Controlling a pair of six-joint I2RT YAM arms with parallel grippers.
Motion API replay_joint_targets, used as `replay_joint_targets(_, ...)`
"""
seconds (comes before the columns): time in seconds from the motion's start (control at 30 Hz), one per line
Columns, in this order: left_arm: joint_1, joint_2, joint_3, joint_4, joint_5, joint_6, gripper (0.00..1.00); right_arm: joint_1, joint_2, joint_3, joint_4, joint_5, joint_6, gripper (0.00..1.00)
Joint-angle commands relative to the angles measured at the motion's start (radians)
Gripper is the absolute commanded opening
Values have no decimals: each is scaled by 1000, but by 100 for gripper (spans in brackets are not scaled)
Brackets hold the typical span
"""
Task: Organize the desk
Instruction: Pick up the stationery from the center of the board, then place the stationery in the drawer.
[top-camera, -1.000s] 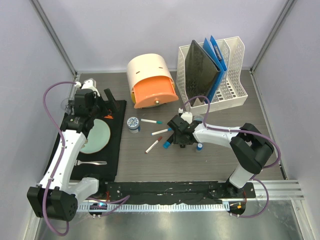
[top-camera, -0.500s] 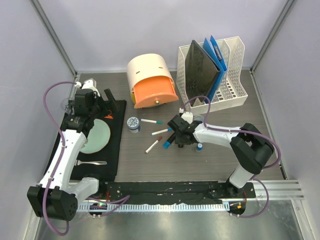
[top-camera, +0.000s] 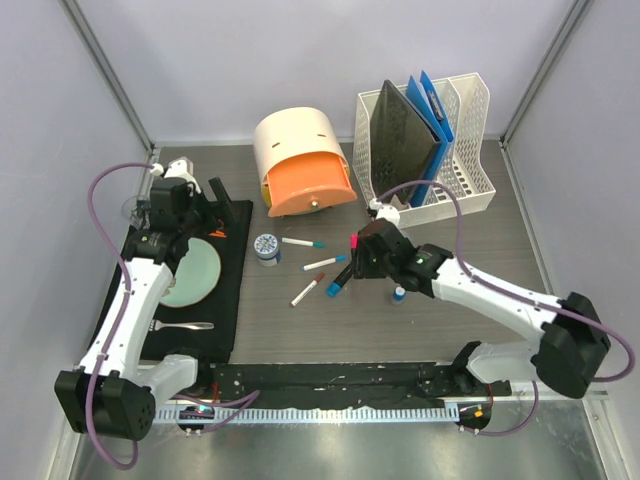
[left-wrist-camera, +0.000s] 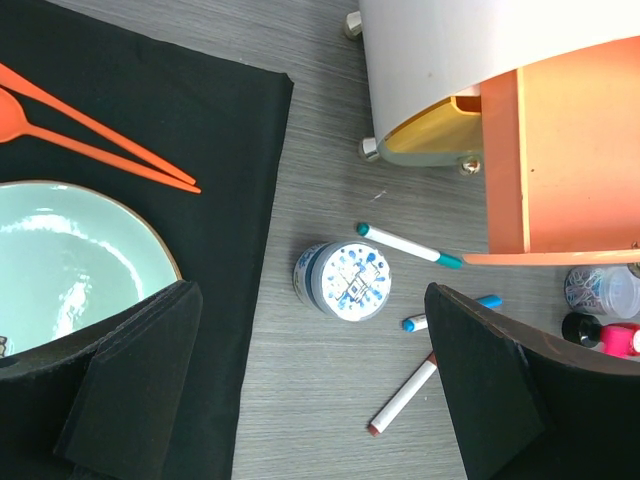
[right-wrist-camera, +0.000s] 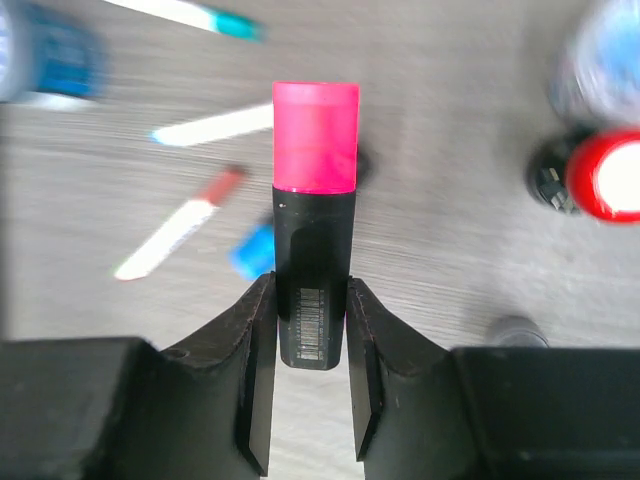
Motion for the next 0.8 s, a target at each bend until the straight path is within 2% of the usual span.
replay_joint_targets(0.0, 0, 8, 42, 17, -9, 12, 100, 3, -107, 81, 31, -67, -96, 1)
replay_joint_targets(0.2, 1, 8, 49, 20, -7, 12, 100, 3, -72, 266, -17, -150, -186, 1)
replay_joint_targets(0.37, 0, 5, 52, 9, -12, 17, 100, 3, 17, 483, -45, -317, -274, 1)
replay_joint_targets(0.47, 0, -4, 52, 8, -12, 22, 100, -3, 74, 598, -86, -310, -396, 1)
replay_joint_targets(0.6, 0, -9, 52, 5, -10, 23, 100, -23, 197, 797, -240, -279, -560, 1)
replay_joint_targets(0.7, 0, -17, 52, 2, -12, 26, 100, -29, 275, 943, -301, -181, -665, 1)
replay_joint_targets(0.77, 0, -20, 49, 3, -10, 28, 100, -31, 313, 971, -302, -112, -757, 1)
